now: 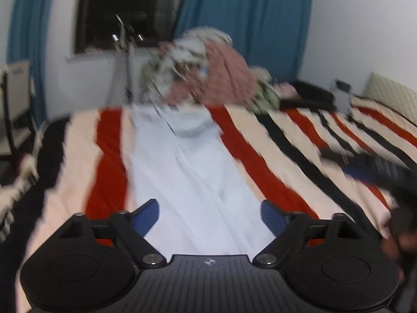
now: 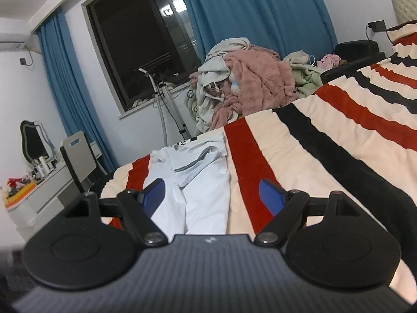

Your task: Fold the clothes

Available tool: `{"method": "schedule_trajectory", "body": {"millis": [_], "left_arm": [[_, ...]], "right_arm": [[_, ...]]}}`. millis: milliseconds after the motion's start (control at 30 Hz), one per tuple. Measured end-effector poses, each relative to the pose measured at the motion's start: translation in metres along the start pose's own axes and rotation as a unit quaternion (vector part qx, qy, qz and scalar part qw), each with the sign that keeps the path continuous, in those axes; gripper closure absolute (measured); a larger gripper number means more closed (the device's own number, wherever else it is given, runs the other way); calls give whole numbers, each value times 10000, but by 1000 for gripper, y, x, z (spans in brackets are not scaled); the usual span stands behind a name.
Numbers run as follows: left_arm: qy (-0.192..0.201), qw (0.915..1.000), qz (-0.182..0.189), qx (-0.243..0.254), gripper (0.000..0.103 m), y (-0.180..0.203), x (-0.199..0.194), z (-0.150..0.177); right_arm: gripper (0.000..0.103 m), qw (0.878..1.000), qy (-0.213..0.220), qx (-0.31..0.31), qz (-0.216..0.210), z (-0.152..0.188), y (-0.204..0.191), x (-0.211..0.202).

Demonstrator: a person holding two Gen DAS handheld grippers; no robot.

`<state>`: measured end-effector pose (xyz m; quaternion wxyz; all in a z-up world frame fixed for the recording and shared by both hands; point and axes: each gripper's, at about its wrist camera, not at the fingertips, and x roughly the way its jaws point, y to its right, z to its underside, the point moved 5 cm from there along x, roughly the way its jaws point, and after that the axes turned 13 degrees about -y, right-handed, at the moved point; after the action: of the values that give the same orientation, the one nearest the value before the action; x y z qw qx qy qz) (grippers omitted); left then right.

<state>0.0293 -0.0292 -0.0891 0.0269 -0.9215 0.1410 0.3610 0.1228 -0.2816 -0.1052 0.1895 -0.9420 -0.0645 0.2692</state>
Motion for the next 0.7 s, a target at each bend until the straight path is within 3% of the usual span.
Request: {"method": "schedule_trajectory", "body": {"millis": [67,167,300,433,633,700], "left_arm": [[447,9985,-316,-19,6,-10,-2,-10],[697,9957,-585,-153,6,-25,-1,-3],[453,9966,-516,-461,6,-43,9,12],[208,9958,-446,-769,6,-60,18,27],[50,9937,-422,-1039,6,-69,30,36],[21,9930,-424,-1107,6,-70,33,37]], "right_arm": [[21,9999,-44,-82,40,2,-4,4],[21,9996,-76,-253,124,5,-11,9],[22,9986,-219,-470,66,10,-22,23],[22,9988,-314,-308,-216,2,-34,43],[22,9977,-599,-80,-295,-15,-41,101],[31,9967,-727,71,-343,-20,-40,122]]}}
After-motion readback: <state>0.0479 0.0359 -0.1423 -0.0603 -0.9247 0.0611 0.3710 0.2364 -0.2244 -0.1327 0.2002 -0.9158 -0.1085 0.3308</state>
